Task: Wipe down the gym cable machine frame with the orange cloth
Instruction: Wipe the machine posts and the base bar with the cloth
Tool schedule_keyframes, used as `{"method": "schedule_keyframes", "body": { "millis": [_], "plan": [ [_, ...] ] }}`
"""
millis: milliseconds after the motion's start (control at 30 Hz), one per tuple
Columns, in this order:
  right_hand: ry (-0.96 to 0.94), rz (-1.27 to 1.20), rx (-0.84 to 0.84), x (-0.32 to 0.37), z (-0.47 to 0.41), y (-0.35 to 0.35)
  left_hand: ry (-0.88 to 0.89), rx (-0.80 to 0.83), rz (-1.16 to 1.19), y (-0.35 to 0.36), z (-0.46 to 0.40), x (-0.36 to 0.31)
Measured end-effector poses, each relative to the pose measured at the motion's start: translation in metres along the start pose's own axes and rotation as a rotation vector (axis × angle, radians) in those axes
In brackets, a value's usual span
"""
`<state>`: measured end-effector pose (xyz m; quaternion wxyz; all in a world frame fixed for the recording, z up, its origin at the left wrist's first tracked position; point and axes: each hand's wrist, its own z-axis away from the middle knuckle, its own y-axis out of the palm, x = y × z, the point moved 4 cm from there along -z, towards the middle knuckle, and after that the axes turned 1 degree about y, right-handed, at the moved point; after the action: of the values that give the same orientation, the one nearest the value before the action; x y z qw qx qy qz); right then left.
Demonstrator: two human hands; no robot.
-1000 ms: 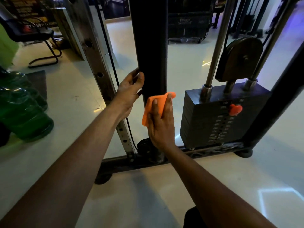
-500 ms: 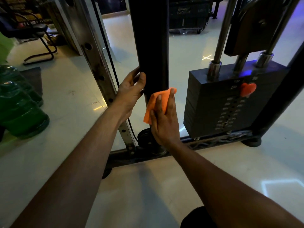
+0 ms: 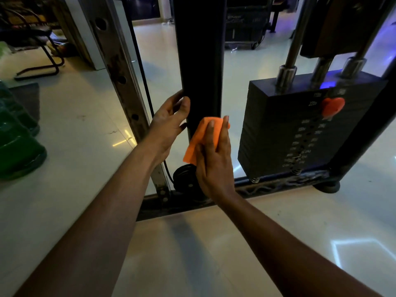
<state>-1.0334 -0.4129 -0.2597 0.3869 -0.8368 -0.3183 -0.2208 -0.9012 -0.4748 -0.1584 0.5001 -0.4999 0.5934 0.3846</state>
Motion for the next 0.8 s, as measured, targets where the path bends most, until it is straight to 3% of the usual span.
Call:
{"method": "schedule_keyframes", "body": {
  "millis": [133,300,467,700,800],
  "plan": [
    [-0.007,0.01,-0.107,0.005,-0.012,0.006,-0.045,0.013,0.001,0.0,0.003,0.018],
    [0.025,0.004,0.024,-0.037,0.037,0.029,-0.089,0.055,-0.018,-0.001,0.012,0.044],
    [-0.013,-0.023,-0.102,-0.025,0.008,0.026,-0.078,0.044,-0.032,0.004,0.021,0.076],
    [-0.097,0.119,0.128,-0.085,0.073,0.044,-0.106,0.014,-0.072,0.005,0.032,0.105],
    [-0.072,0.031,0.009,-0.062,0.049,0.038,-0.115,0.012,-0.068,0.003,0.036,0.118]
  ]
}}
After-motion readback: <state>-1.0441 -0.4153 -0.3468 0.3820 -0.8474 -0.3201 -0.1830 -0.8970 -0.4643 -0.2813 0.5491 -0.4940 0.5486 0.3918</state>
